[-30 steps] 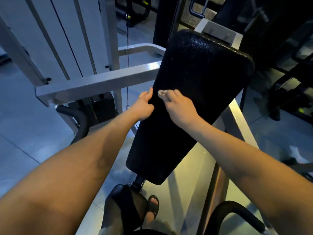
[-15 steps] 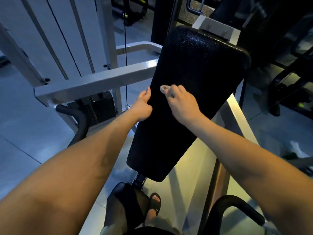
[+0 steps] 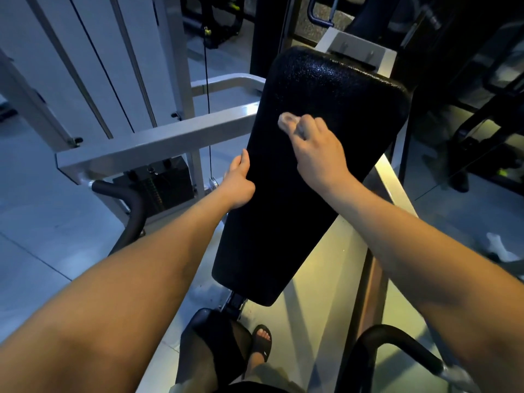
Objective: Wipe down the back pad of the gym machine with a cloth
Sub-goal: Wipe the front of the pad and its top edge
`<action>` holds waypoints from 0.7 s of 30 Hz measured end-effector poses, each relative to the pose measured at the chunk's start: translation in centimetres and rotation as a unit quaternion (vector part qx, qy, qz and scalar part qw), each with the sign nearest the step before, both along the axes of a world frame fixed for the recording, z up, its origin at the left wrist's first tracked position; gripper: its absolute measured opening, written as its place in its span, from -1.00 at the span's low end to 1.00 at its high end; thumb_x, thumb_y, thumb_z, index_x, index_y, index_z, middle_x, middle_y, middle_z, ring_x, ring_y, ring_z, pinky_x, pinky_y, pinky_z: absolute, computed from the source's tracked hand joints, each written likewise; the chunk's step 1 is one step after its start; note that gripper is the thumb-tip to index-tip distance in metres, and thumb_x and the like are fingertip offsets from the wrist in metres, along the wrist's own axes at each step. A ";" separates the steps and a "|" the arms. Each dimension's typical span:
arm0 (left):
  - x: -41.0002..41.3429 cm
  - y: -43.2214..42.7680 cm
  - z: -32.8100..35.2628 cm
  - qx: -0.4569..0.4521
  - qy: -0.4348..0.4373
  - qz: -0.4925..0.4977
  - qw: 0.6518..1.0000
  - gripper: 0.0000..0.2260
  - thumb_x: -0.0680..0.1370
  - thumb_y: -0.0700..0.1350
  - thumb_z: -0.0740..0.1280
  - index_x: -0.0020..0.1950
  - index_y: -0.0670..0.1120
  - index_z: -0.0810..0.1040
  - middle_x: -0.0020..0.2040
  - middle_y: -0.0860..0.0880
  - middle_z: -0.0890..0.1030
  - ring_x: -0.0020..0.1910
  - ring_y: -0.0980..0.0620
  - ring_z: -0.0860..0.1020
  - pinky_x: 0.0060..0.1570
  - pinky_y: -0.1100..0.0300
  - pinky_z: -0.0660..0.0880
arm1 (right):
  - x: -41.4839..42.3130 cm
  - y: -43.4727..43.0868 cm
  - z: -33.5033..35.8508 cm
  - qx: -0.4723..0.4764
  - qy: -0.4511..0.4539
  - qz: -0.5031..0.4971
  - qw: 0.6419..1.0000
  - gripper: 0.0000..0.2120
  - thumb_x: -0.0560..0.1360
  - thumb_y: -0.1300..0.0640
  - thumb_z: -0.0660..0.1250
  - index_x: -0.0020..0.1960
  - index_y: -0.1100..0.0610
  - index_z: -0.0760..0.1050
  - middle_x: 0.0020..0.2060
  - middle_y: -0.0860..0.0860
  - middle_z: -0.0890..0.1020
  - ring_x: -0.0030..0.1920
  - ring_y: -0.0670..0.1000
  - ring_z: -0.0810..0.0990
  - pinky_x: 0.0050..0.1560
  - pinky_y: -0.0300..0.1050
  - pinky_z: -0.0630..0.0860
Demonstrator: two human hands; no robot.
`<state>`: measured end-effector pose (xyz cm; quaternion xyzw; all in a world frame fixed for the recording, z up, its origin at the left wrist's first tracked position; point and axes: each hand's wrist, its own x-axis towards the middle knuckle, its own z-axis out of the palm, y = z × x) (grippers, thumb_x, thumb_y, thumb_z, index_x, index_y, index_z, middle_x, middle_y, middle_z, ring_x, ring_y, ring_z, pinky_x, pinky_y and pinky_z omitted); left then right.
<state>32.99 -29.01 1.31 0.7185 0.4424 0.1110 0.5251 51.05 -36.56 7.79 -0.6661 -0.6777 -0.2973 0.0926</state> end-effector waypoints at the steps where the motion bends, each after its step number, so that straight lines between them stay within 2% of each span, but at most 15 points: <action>1: 0.1 -0.1 -0.2 0.003 0.001 -0.001 1.000 -0.16 0.55 -0.40 0.12 0.65 0.14 -0.21 0.63 0.18 -0.06 0.56 -0.11 0.17 0.31 0.00 0.49 | -0.3 -0.4 -1.5 -0.008 0.009 0.002 1.000 -0.56 0.62 0.29 0.02 0.41 0.28 0.47 0.01 0.17 0.53 -0.08 0.18 0.48 -0.21 0.02 0.47; 3: 0.0 -0.3 -0.5 0.010 0.007 -0.001 1.000 -0.15 0.55 -0.39 0.13 0.64 0.16 -0.23 0.64 0.18 -0.11 0.60 -0.08 0.08 0.35 -0.07 0.47 | -1.0 -1.6 -4.7 -0.029 0.027 0.013 0.999 -0.64 0.62 0.30 0.11 0.35 0.30 0.52 -0.03 0.16 0.54 -0.11 0.17 0.49 -0.23 0.01 0.49; 6: -0.1 -0.5 -1.1 0.016 0.014 -0.003 1.000 -0.14 0.55 -0.39 0.14 0.63 0.18 -0.24 0.65 0.17 -0.14 0.62 -0.07 0.03 0.39 -0.11 0.44 | -1.6 -3.9 -8.4 -0.113 0.025 0.044 0.992 -0.77 0.52 0.30 0.41 0.16 0.32 0.60 -0.05 0.16 0.53 -0.12 0.18 0.51 -0.29 0.03 0.48; 8: -0.1 -0.7 -1.2 0.019 0.014 0.002 1.000 -0.14 0.55 -0.39 0.14 0.63 0.18 -0.25 0.65 0.17 -0.15 0.62 -0.08 -0.01 0.43 -0.11 0.38 | -1.7 -4.7 -8.6 -0.190 0.024 0.058 0.980 -0.77 0.54 0.26 0.39 0.17 0.29 0.60 0.01 0.14 0.51 -0.06 0.17 0.50 -0.25 0.04 0.50; 10: 0.0 -0.8 -1.0 0.015 0.009 0.002 1.000 -0.15 0.56 -0.40 0.13 0.64 0.16 -0.24 0.65 0.16 -0.17 0.63 -0.06 0.00 0.40 -0.02 0.42 | -1.5 -4.4 -6.8 -0.171 0.034 0.075 0.982 -0.72 0.53 0.27 0.32 0.22 0.25 0.60 0.01 0.14 0.50 -0.07 0.18 0.49 -0.25 0.05 0.50; 12: -0.2 -1.1 -0.7 0.007 -0.004 0.004 1.000 -0.16 0.56 -0.43 0.13 0.64 0.13 -0.22 0.65 0.15 -0.17 0.62 -0.06 0.03 0.29 0.15 0.46 | -1.1 -3.4 -4.3 -0.112 0.031 0.063 0.991 -0.59 0.54 0.28 0.21 0.36 0.21 0.53 0.04 0.15 0.49 -0.07 0.18 0.46 -0.25 0.03 0.46; 13: -0.4 -1.2 -0.7 0.002 -0.008 0.007 1.000 -0.16 0.56 -0.44 0.13 0.65 0.11 -0.21 0.65 0.15 -0.17 0.62 -0.05 0.02 0.22 0.30 0.44 | -0.9 -2.8 -3.3 -0.091 0.027 0.050 0.994 -0.56 0.55 0.28 0.19 0.42 0.19 0.48 0.05 0.15 0.49 -0.06 0.17 0.45 -0.24 0.03 0.44; 15: -0.8 -1.4 -1.2 -0.015 -0.002 0.005 1.000 -0.16 0.55 -0.46 0.12 0.66 0.09 -0.18 0.65 0.15 -0.16 0.62 -0.04 0.02 -0.09 0.58 0.40 | -0.6 -2.2 -3.1 -0.066 0.030 0.027 0.997 -0.54 0.55 0.30 0.21 0.45 0.21 0.45 0.04 0.16 0.48 -0.07 0.17 0.44 -0.23 0.00 0.39; 16: -1.0 -1.5 -1.6 -0.022 0.005 0.003 1.000 -0.15 0.55 -0.47 0.12 0.66 0.10 -0.18 0.65 0.15 -0.16 0.61 -0.04 0.03 -0.26 0.62 0.39 | -0.7 -2.2 -3.9 -0.060 0.031 0.021 0.997 -0.55 0.55 0.31 0.23 0.43 0.23 0.46 0.03 0.16 0.49 -0.08 0.16 0.45 -0.24 -0.02 0.38; 17: -1.1 -1.6 -2.1 -0.025 0.014 0.001 1.000 -0.14 0.54 -0.48 0.12 0.66 0.11 -0.18 0.65 0.16 -0.17 0.61 -0.04 0.05 -0.33 0.60 0.40 | -1.1 -2.4 -5.1 -0.061 0.032 0.019 0.997 -0.57 0.54 0.31 0.25 0.41 0.25 0.48 0.03 0.16 0.51 -0.08 0.16 0.47 -0.24 -0.02 0.40; 21: -1.3 -1.7 -3.1 -0.010 0.053 -0.009 0.999 -0.11 0.53 -0.47 0.13 0.64 0.17 -0.22 0.63 0.21 -0.21 0.62 -0.07 0.05 -0.26 0.39 0.52 | -2.5 -4.5 -11.6 -0.097 0.068 0.042 0.992 -0.74 0.57 0.26 0.36 0.24 0.28 0.57 0.01 0.14 0.56 -0.09 0.16 0.53 -0.23 0.02 0.52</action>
